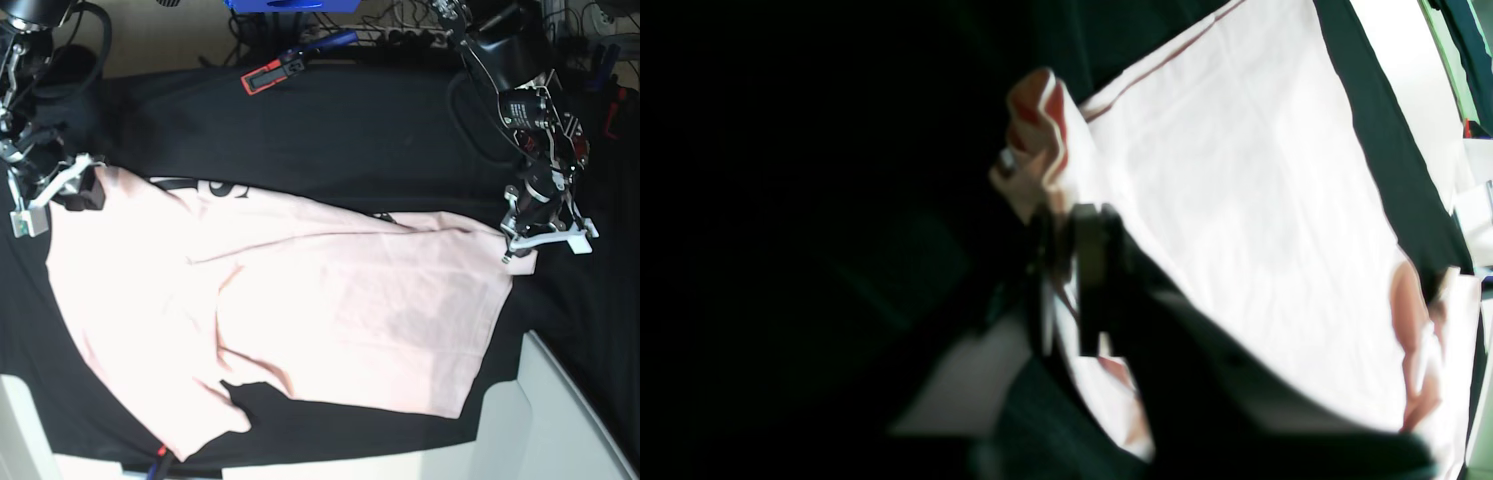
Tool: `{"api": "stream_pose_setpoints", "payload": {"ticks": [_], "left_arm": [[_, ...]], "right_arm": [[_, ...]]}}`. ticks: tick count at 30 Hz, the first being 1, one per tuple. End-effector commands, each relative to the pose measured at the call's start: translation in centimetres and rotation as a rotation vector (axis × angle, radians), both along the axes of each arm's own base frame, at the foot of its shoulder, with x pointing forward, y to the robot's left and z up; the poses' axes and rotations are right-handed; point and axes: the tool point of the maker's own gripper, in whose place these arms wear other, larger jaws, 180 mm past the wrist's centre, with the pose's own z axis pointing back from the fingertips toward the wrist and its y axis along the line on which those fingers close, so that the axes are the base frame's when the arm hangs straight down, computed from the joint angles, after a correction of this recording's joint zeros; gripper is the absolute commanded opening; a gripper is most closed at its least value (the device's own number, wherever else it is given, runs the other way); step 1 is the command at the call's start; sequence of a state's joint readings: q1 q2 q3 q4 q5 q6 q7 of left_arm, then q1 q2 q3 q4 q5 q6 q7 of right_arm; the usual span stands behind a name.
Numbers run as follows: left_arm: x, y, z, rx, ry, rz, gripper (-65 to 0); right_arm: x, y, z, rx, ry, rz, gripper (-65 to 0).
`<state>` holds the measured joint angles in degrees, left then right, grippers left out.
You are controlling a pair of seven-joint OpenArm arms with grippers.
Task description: Fold the T-shirt properly
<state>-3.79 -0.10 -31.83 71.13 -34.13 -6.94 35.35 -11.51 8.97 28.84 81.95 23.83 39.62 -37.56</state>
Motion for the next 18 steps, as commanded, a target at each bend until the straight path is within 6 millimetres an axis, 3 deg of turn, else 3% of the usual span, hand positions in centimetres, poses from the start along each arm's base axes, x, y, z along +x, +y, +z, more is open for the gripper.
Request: {"api": "stream_pose_setpoints", "payload": {"ticks": [1,12,13,15,18], "left_arm": [[0.69,0.38,1.06,0.016,-0.035,-0.001,-53.2],[0.42,0.46,0.87,0.015,-0.03,0.002,-53.4],[0.42,0.46,0.87,0.015,-0.03,0.002,-54.4],[0.56,0.48,0.98,0.015,-0.034,0.003,-64.2],[0.76,0.48,1.13,0.015,-0.038,0.003,-65.0]], "right_arm": [[1.13,-0.48,1.43,-0.006,-0.056,0.002,-45.3],[1.29,-0.49,1.49,-0.007,-0.059,0.002,-45.3],[1.29,-0.49,1.49,-0.007,-0.059,0.002,-45.3],[1.29,-0.49,1.49,-0.007,-0.059,0.002,-45.3],[1.29,-0.49,1.49,-0.007,-0.059,0.002,-45.3]]}}
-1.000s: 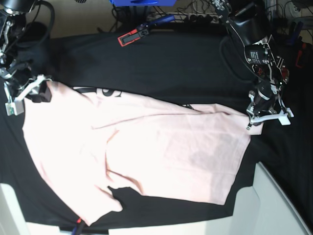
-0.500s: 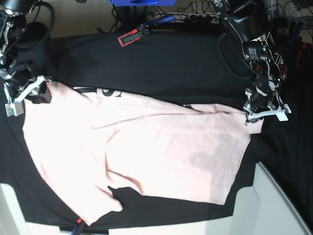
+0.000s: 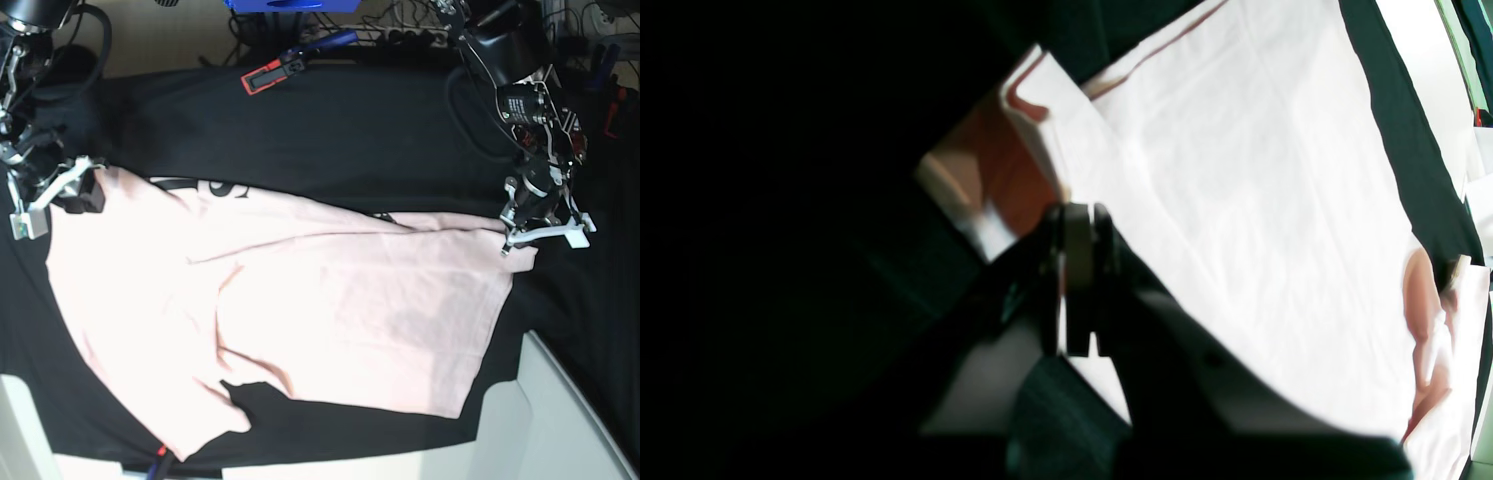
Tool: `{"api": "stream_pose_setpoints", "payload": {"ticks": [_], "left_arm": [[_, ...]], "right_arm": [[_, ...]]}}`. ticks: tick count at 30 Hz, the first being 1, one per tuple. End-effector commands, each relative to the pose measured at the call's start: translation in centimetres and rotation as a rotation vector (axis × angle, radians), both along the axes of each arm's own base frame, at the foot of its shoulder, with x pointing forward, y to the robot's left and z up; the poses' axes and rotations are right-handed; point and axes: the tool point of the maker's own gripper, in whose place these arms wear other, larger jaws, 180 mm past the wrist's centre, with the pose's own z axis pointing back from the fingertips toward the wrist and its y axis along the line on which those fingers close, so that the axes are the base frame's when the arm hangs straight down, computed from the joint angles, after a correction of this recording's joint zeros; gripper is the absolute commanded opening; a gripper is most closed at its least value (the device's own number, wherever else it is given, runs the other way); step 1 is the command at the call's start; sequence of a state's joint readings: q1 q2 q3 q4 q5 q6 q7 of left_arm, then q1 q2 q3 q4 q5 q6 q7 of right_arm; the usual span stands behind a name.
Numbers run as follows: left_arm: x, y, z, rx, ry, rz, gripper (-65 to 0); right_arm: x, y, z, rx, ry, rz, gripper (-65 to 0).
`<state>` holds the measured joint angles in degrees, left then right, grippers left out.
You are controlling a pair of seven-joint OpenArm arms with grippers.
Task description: Fold the T-shirt properly
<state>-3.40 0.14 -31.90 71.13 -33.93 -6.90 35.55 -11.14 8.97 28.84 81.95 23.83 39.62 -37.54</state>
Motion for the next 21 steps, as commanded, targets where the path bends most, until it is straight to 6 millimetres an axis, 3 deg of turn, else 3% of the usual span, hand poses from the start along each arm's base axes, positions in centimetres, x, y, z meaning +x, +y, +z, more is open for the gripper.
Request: {"api": "stream_pose_setpoints", "payload": {"ticks": [1,5,12,21], "left_arm": [[1.1,0.7,1.5,0.019,-0.05,0.006,-65.0],[1.3,0.7,1.6,0.02,-0.056,0.007,-65.0],[4.8,0.5,4.1,0.018,-0.126,0.0,-65.0],[9.2,-0.7,2.6,-0.003,-0.052,-0.044,-65.0]], "right_arm": [[0.9,-0.5,1.3,-0.007,-0.05,0.002,-45.3],[0.9,-0.5,1.3,-0.007,-0.05,0.002,-45.3],[0.9,-0.5,1.3,-0.007,-0.05,0.002,-45.3],[0.8,-0.5,1.2,-0.007,-0.048,0.0,-45.3]]}}
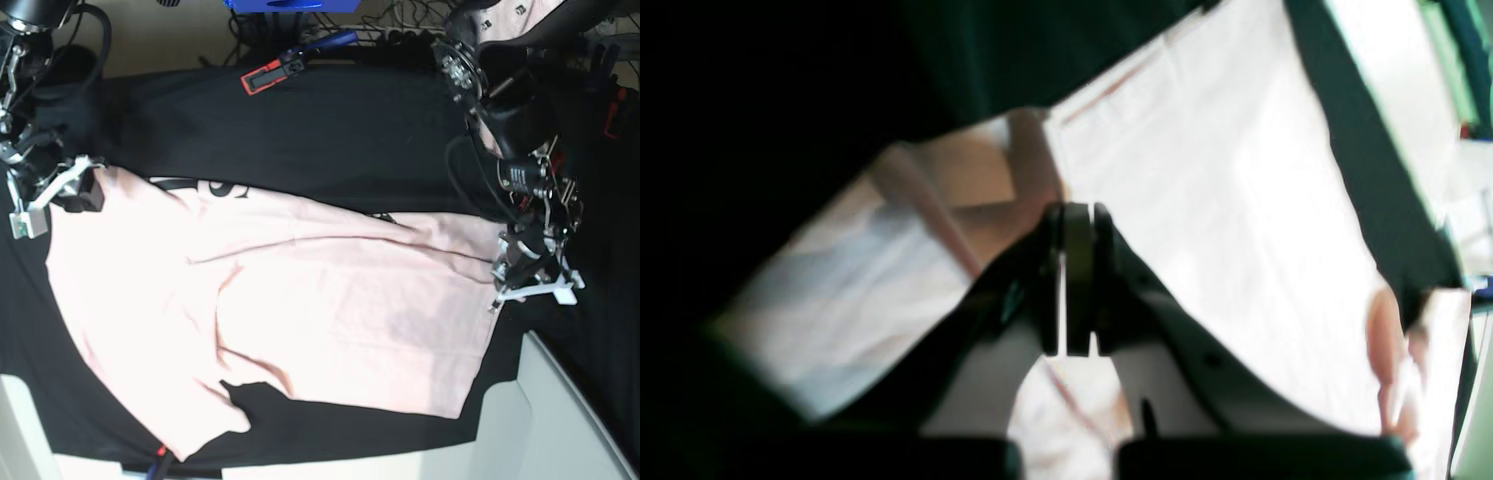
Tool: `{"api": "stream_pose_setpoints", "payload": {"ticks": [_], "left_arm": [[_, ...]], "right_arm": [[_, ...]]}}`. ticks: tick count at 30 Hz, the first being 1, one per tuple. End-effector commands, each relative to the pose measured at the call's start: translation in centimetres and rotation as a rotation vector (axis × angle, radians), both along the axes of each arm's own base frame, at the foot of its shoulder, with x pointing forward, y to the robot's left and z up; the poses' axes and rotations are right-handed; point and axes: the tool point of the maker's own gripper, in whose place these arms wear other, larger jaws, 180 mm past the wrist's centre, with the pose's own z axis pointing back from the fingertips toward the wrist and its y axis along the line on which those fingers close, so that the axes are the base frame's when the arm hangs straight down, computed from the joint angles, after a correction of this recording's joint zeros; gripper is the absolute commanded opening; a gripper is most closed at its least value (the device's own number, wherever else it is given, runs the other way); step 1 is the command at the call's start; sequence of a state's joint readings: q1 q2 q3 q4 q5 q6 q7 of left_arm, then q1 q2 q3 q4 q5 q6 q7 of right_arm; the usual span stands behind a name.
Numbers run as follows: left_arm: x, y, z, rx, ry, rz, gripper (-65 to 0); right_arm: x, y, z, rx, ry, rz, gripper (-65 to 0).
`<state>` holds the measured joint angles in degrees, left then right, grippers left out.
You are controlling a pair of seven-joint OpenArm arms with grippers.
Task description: Fold the T-shirt properly
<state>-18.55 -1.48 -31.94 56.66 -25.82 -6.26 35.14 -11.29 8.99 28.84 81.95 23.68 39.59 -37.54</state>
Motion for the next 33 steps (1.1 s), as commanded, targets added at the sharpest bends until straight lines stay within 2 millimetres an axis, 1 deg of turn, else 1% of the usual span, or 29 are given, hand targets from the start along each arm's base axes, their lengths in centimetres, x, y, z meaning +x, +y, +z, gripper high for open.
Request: {"api": "stream_pose_setpoints", "payload": {"ticks": [1,4,10,14,16,18,22,26,28,29,31,33], "left_arm": [[2.0,0.2,1.9,0.022,-0.053,-0.012,-65.0],[2.8,0.1,2.4,0.033,-0.056,-0.02,-65.0],[5.0,0.4,4.7,0.045,-0.106,-0.02,-65.0],[5.9,0.4,5.6,0.044,-0.127,-0.02,-65.0],[6.0,0.1,5.4,0.034,-0.123,-0.023,-65.0],[6.6,0.0,5.3,0.033,-0.134,-0.013,-65.0],[6.5,0.0,3.9,0.107,-0.102,-0.019,-65.0],[7.0,-0.1,3.6,0.129,-0.111,-0.011,-65.0],[7.7,0.1,4.2,0.135,-0.129,-0.004,-65.0],[7.8,0.1,4.4,0.138,-0.133,-0.003,-65.0],[7.9,0.8,4.7,0.151,-0.137,0.001,-65.0],[8.7,0.9,5.8,0.156,-0.16,0.002,-65.0]], "right_arm": [[0.9,-0.5,1.3,-0.004,-0.052,0.0,-45.3],[0.9,-0.5,1.3,-0.004,-0.052,0.0,-45.3],[1.0,-0.5,1.3,-0.004,-0.053,0.0,-45.3],[1.0,-0.5,1.3,-0.005,-0.052,0.0,-45.3],[0.9,-0.5,1.3,-0.005,-0.05,0.0,-45.3],[0.9,-0.5,1.2,-0.005,-0.049,0.0,-45.3],[0.8,-0.5,1.2,-0.005,-0.047,0.0,-45.3],[0.8,-0.4,1.2,-0.004,-0.045,0.002,-45.3],[0.7,-0.4,1.1,-0.004,-0.044,0.002,-45.3],[0.7,-0.4,1.1,-0.004,-0.044,0.002,-45.3],[0.7,-0.4,1.1,-0.004,-0.044,0.002,-45.3],[0.7,-0.4,1.1,-0.005,-0.042,0.003,-45.3]]}}
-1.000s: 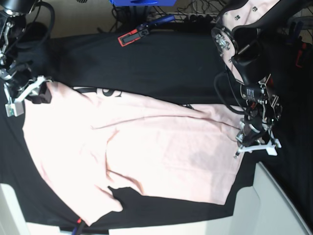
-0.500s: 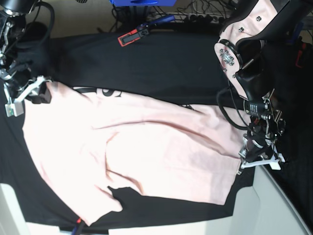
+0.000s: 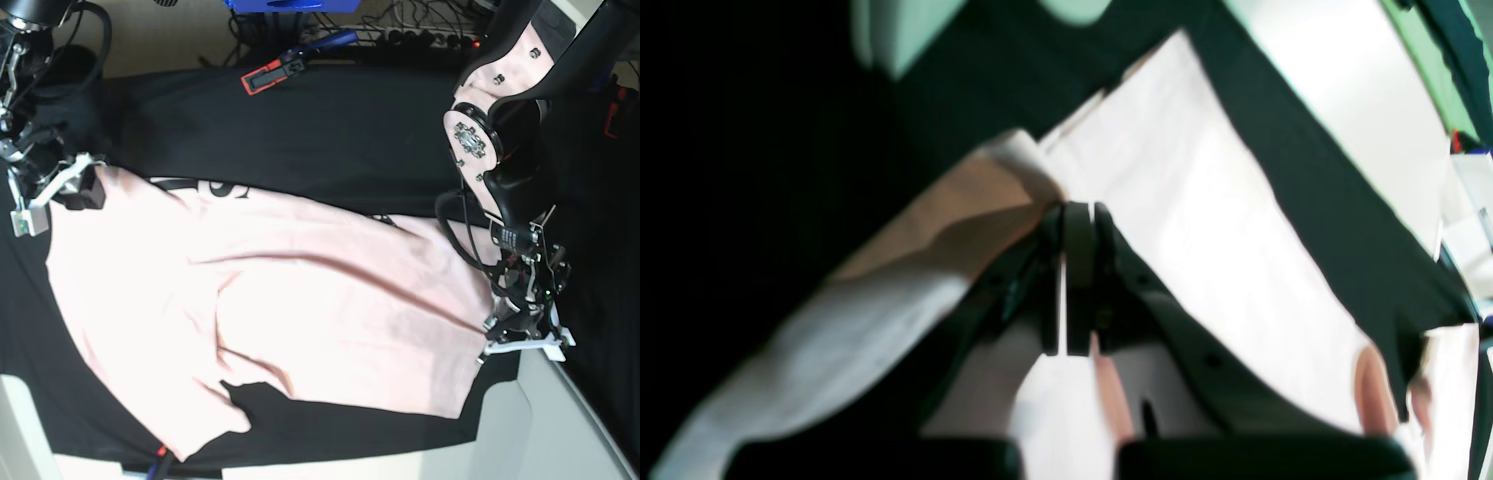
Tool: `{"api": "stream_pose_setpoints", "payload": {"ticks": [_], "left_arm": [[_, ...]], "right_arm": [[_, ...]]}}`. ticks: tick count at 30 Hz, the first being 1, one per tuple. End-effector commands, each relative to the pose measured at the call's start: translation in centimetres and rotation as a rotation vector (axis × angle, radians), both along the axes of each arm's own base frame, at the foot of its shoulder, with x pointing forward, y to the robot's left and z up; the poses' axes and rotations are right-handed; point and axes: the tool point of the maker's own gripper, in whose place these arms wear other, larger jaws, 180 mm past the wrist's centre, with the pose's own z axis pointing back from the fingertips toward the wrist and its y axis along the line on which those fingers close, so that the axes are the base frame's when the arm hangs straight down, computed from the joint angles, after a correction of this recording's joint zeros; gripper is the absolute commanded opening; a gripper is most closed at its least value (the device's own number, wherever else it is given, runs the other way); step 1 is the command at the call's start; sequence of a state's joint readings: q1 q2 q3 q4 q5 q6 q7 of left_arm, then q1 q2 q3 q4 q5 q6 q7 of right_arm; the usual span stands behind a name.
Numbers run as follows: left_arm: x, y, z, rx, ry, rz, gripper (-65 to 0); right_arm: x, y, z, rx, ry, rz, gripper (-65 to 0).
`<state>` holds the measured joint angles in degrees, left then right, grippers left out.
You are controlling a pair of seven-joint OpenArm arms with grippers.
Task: Fold the T-shirt properly
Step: 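Lift the held shirt edge with both grippers and pull it away from the hem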
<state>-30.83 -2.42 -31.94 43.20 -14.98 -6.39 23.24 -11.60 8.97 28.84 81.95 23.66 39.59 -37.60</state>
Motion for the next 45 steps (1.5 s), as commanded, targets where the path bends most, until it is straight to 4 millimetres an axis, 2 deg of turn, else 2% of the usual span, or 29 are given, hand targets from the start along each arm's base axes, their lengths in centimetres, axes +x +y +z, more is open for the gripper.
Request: {"api": "stream_pose_setpoints", "payload": {"ticks": [1,11,17,20,22,24,26,30,32,35,38,42,43,45], "left_arm": [[1.9,0.8,2.9,0.027,-0.08,0.007,-65.0],[1.7,1.8,3.1,0.044,-0.077,0.014,-65.0],[0.8,1.9,0.4,0.012,-0.002,0.004,-65.0],[0.5,2.0,0.0,0.012,0.009,0.004,-65.0],[0.8,1.2,0.0,0.037,0.019,-0.036,-64.8],[1.3,0.2,0.2,0.066,0.024,-0.084,-59.1],[1.5,-0.3,0.3,0.079,0.026,-0.106,-48.2],[1.3,0.3,1.0,0.111,0.009,-0.106,-28.9],[0.9,1.2,2.1,0.15,-0.019,-0.098,-25.4],[-1.3,2.0,2.2,0.193,-0.001,-0.102,-25.4],[-5.4,2.8,0.8,0.233,0.059,-0.114,-25.5],[-10.4,3.9,0.2,0.316,0.094,-0.117,-26.9],[-11.4,4.1,0.3,0.334,0.102,-0.12,-29.9],[-13.7,4.4,0.0,0.365,0.128,-0.13,-40.6]], "right_arm": [[0.9,-0.5,1.3,-0.005,-0.049,0.002,-45.3],[0.9,-0.5,1.3,-0.005,-0.049,0.002,-45.3],[0.9,-0.4,1.3,-0.004,-0.049,0.002,-45.3],[0.5,-0.4,1.1,-0.005,-0.041,0.003,-45.3],[0.4,-0.4,1.0,-0.005,-0.039,0.003,-45.3],[0.4,-0.4,1.0,-0.005,-0.038,0.003,-45.3],[0.1,-0.4,0.8,-0.005,-0.031,0.003,-45.3],[-0.5,-0.4,0.6,-0.005,-0.019,0.004,-45.1],[-0.8,-0.4,0.4,-0.002,-0.011,0.003,-45.0],[-1.1,-0.2,0.2,0.007,-0.008,-0.004,-45.0],[-1.7,0.8,-0.6,0.034,0.029,-0.011,-45.0],[-2.5,0.6,-1.3,0.066,0.089,-0.076,-45.0],[-2.7,0.4,-1.4,0.074,0.096,-0.098,-45.0],[-2.7,-0.1,-1.4,0.089,0.1,-0.141,-45.0]]}}
